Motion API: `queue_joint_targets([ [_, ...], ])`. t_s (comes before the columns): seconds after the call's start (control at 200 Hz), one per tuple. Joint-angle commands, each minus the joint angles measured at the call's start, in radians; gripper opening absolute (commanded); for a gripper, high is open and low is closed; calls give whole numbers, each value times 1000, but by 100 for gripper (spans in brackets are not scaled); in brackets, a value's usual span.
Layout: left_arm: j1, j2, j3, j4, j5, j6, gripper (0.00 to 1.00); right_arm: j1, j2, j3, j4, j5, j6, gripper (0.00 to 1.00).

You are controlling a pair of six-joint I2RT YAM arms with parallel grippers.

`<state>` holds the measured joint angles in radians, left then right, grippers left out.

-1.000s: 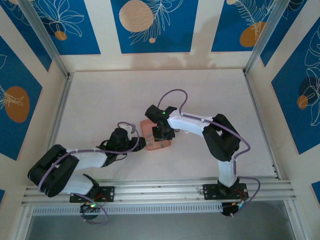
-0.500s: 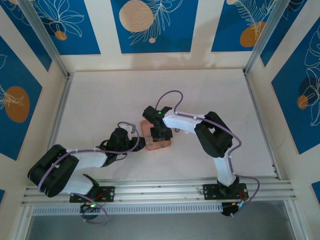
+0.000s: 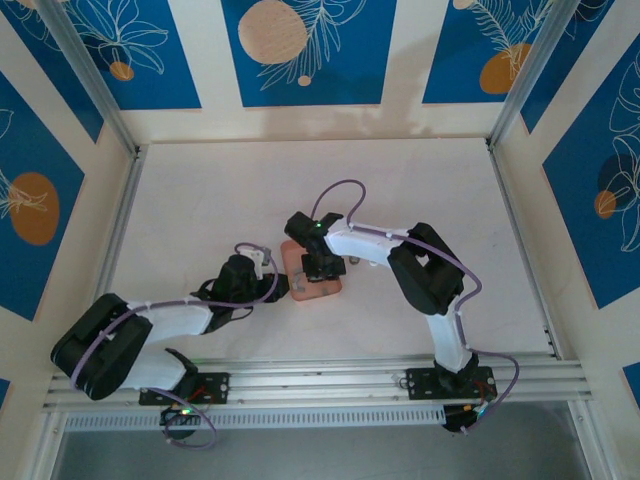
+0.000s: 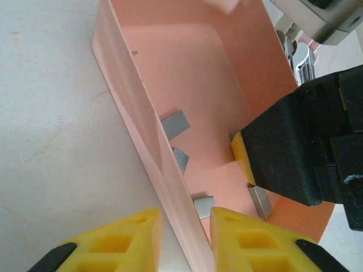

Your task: Load the staples into the stapler

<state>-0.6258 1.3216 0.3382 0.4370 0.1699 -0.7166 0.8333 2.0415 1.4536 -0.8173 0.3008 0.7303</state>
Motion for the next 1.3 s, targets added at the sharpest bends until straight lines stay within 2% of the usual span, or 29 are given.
queue_joint_targets([
  [0.0,7,-35,32,-109,-48,51,27,15,-16,-36,89,58,-6,18],
  [0.225,7,-98,56,-198,-85,92,27,39,-118,-71,143,87,-20,18],
  [0.44,7,-159,77,-251,-118,124,34,49,-245,-120,175,127,-25,18],
  [0.625,7,-194,84,-235,-109,172,39,38,-388,-220,173,179,-8,18],
  [0.775,6,-205,58,-145,-72,195,45,-3,-523,-354,166,184,26,18],
  [0.895,5,-204,39,-69,-60,184,46,-59,-602,-462,145,139,43,18],
  [1.155,6,-166,42,-27,-54,171,46,-153,-647,-565,142,71,38,19],
  [1.296,6,-141,44,-15,-67,159,46,-171,-638,-568,227,105,30,19],
])
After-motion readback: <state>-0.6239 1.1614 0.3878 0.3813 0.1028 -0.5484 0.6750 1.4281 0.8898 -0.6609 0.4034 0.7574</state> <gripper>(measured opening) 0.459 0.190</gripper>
